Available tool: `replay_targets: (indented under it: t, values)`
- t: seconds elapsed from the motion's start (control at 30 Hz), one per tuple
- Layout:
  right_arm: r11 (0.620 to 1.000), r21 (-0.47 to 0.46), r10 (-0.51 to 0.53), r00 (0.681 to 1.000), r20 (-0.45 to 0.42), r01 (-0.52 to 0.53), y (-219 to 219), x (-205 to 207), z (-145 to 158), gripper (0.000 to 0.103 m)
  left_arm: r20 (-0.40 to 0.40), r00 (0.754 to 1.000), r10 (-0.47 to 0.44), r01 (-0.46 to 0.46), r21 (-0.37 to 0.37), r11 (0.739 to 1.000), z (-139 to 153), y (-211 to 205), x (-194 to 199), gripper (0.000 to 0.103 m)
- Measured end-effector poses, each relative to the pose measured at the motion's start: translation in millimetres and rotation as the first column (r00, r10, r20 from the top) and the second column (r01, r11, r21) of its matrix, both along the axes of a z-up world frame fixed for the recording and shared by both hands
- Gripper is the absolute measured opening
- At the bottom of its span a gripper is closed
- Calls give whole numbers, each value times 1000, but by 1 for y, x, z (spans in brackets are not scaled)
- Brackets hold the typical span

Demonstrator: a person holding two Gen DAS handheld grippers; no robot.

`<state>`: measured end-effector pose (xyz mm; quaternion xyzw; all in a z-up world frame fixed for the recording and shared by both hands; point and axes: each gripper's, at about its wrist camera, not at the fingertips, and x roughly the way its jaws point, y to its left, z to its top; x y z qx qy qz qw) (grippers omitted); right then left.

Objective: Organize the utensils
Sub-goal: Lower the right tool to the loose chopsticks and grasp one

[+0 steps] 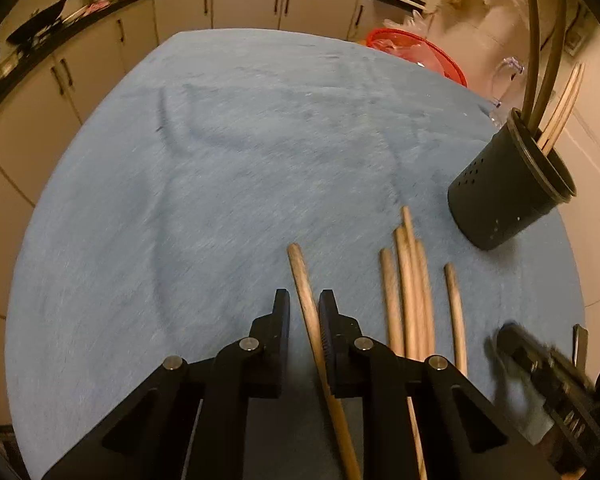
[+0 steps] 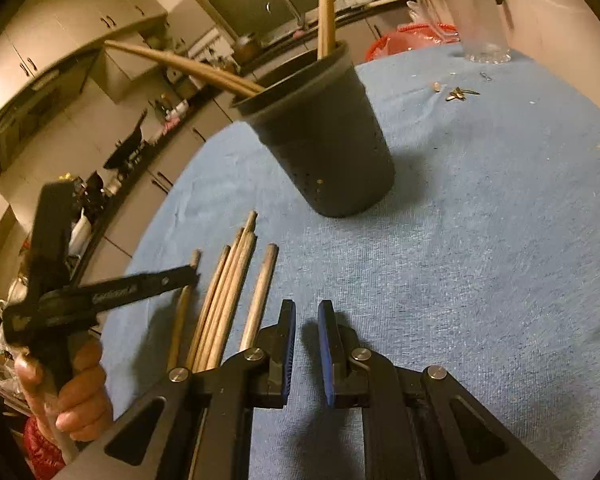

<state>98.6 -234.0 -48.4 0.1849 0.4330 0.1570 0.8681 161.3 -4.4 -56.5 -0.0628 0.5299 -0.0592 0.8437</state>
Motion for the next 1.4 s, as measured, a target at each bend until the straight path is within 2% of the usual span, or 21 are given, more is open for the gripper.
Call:
replay_targets:
  t: [0.1, 0.17, 0.33, 0.47, 0.57, 0.6, 0.67, 0.73, 0.9, 1.1, 1.23, 1.4]
  values:
    - [997, -69, 33, 999, 11, -32, 18, 10, 12, 13, 4, 1000, 1, -1, -23, 1000, -1, 6, -12, 15]
    - [990, -137, 41, 999, -17, -43, 31, 21, 13, 13, 8, 1000, -3, 3, -26, 1000, -3, 7, -13, 15]
    - [980, -186, 53, 995, -80, -68, 54, 41, 8, 14, 15, 1000, -15, 15, -20, 1000, -5, 4, -13, 15]
    - [959, -272, 46, 991, -129, -80, 72, 53, 1, 14, 8, 1000, -12, 12, -33, 999, -5, 9, -15, 15]
    - [927, -365, 50, 992, -119, -91, 86, 55, 2, 13, 11, 1000, -13, 13, -32, 999, -6, 8, -12, 15]
    - [919, -382, 57, 992, -116, -98, 88, 56, 3, 11, 15, 1000, -12, 13, -24, 1000, -6, 8, -11, 11]
    - [930, -355, 57, 992, -115, -94, 86, 56, 3, 8, 27, 999, -19, 20, -20, 1000, -6, 6, -12, 11]
    - [959, -269, 60, 993, -107, -86, 74, 51, 7, 8, 40, 998, -41, 43, -35, 998, -4, 4, -17, 10]
    - [984, -169, 70, 995, 75, -56, 57, 18, 59, 8, 134, 989, -64, 70, -37, 997, 25, -2, -36, 9]
    - [995, -103, 45, 960, 277, -17, 36, -28, 111, 8, 255, 965, -69, 81, -34, 996, 77, 0, -66, 8]
    - [998, -70, 31, 927, 373, -5, 29, -55, 138, 8, 333, 940, -75, 93, -38, 995, 113, 0, -91, 8]
    - [996, -87, 35, 896, 442, 4, 35, -80, 158, 8, 375, 923, -87, 104, -24, 994, 134, -2, -106, 8]
